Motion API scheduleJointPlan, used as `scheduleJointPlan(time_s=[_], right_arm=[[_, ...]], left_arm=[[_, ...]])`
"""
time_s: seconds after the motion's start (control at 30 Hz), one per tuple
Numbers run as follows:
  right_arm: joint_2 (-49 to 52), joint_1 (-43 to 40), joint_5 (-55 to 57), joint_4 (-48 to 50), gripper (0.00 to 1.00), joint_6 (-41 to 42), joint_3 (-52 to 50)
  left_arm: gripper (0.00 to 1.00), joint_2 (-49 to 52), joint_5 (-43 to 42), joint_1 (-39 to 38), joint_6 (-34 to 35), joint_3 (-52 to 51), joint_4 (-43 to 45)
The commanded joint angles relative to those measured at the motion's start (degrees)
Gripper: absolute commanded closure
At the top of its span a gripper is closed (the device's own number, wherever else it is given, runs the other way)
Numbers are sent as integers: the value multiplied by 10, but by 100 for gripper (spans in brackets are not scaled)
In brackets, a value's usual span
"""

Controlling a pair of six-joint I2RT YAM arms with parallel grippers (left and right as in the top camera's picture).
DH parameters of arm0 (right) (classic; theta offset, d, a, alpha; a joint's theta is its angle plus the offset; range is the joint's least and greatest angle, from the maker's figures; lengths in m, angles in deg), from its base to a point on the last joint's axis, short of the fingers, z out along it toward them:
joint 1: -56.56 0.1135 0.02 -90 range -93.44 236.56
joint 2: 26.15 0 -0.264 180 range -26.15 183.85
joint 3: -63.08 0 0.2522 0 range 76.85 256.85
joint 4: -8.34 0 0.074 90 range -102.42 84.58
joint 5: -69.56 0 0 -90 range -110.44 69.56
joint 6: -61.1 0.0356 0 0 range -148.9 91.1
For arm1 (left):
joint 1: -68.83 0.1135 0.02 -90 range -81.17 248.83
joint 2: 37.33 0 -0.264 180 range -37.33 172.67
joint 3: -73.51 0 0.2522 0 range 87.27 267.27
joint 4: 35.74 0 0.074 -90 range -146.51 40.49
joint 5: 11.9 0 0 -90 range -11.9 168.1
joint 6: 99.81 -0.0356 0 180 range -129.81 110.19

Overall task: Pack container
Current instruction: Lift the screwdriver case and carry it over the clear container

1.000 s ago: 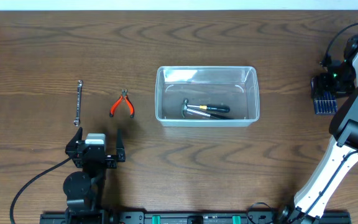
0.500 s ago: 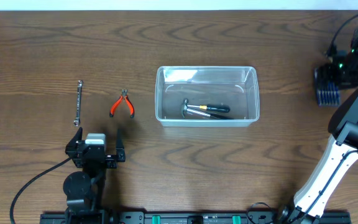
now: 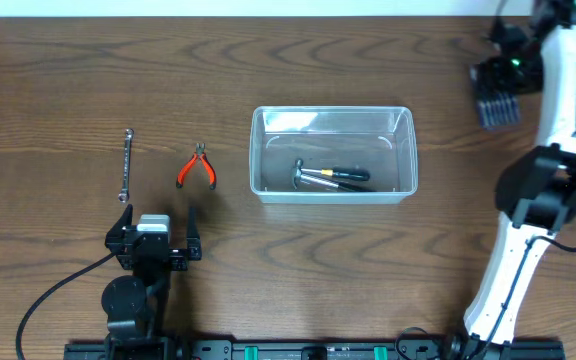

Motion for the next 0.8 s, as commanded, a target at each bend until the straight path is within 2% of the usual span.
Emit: scheduleJointPlan(time_s=[0.0, 0.3, 0.5, 0.77], right_arm=[[-2, 52, -12, -16, 80, 5, 53], [-11, 178, -12, -69, 80, -6, 149], [-45, 236, -18, -74, 82, -21, 149], [-54, 289, -97, -81, 82, -71, 147]], left_arm=[[2, 0, -8, -1, 5, -16, -6], [2, 0, -8, -1, 5, -16, -6], [2, 0, -8, -1, 5, -16, -6], [2, 0, -8, -1, 5, -16, -6]])
